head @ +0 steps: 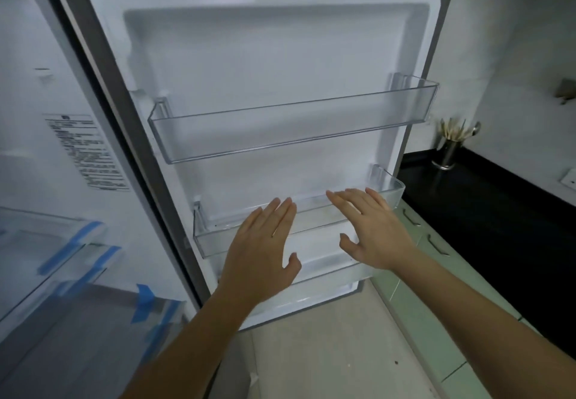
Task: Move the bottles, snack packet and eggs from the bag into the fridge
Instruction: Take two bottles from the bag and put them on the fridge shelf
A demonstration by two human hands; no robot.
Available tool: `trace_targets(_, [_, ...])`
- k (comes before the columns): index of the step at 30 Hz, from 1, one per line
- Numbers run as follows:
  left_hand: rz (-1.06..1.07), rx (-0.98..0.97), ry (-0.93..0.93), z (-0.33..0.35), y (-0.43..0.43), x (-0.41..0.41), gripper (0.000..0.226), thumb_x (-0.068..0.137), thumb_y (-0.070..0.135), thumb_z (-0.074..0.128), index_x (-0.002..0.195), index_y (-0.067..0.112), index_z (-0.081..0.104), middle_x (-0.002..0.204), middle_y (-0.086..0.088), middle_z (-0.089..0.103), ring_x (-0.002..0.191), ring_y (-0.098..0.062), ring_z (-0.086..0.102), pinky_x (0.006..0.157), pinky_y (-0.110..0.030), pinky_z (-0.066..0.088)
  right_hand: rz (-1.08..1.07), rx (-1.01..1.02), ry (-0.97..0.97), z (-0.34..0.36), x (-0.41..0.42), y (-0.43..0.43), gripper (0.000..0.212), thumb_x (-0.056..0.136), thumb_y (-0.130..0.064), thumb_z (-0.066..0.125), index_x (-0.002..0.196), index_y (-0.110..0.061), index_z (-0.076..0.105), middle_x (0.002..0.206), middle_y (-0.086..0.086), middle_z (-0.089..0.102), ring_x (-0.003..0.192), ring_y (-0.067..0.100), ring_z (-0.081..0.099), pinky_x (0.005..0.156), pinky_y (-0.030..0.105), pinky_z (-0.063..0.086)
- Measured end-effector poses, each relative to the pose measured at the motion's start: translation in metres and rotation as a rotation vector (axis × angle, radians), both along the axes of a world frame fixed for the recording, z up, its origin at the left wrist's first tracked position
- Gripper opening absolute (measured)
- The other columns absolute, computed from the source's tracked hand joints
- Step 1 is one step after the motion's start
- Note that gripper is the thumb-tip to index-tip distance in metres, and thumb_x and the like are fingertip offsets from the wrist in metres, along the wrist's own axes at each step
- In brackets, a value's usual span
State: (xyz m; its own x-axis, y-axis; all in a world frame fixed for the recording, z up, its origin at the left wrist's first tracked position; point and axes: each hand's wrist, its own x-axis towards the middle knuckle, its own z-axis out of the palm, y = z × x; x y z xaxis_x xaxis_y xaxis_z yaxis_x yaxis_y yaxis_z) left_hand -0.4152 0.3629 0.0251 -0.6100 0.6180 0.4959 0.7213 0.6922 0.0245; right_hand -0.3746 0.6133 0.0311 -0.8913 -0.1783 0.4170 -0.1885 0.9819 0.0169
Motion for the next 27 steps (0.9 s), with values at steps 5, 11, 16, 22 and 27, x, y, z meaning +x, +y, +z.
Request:
trace_targets(5, [0.046,0.018,-0.032,-0.001,0.012,-0.007,0.076,0.085,0.051,0.053,0.150,0.012,0.043,0.156,-0.003,0.043,0.146,-0.022,0.037,0.122,-0.040,0.025,0.044,-0.048,-0.014,0.003,-0.021,0.011,0.074,0.079,-0.035,0.055,0.151,-0.021,0.042,0.139,0.002,0.056,0.132,0.026,0.049,0.114,0.049,0.033])
trace_targets(11, [0.034,0.005,-0.019,-0.006,0.008,-0.005,0.079,0.085,0.055,0.051,0.151,0.013,0.041,0.158,-0.003,0.040,0.148,-0.022,0.034,0.123,-0.039,0.017,0.025,-0.043,0.007,-0.001,-0.011,0.006,0.078,0.078,-0.034,0.055,0.153,-0.022,0.038,0.142,0.001,0.053,0.135,0.024,0.045,0.118,0.047,0.029])
trace_targets(16, [0.010,-0.013,-0.016,-0.002,0.004,-0.006,0.079,0.084,0.055,0.053,0.149,0.012,0.044,0.156,-0.005,0.042,0.146,-0.025,0.038,0.119,-0.041,0.021,-0.049,0.034,-0.102,0.006,-0.007,0.003,0.080,0.082,-0.043,0.043,0.158,-0.025,0.024,0.157,0.001,0.040,0.149,0.025,0.029,0.124,0.041,0.010])
trace_targets(22, [-0.141,0.056,-0.004,0.001,0.014,0.015,0.071,0.086,0.047,0.052,0.149,0.014,0.045,0.159,-0.005,0.038,0.148,-0.025,0.034,0.121,-0.048,0.024,-0.139,0.048,0.039,0.012,0.037,-0.006,0.071,0.085,-0.035,0.059,0.152,-0.021,0.039,0.152,0.007,0.047,0.145,0.029,0.037,0.120,0.049,0.026])
trace_targets(27, [-0.305,0.062,-0.079,-0.018,0.051,0.056,0.067,0.086,0.039,0.053,0.149,0.019,0.045,0.159,-0.001,0.039,0.147,-0.022,0.034,0.120,-0.039,0.022,-0.358,-0.040,0.071,-0.013,0.113,-0.004,0.063,0.085,-0.033,0.057,0.146,-0.017,0.047,0.141,0.009,0.056,0.136,0.032,0.047,0.117,0.052,0.034])
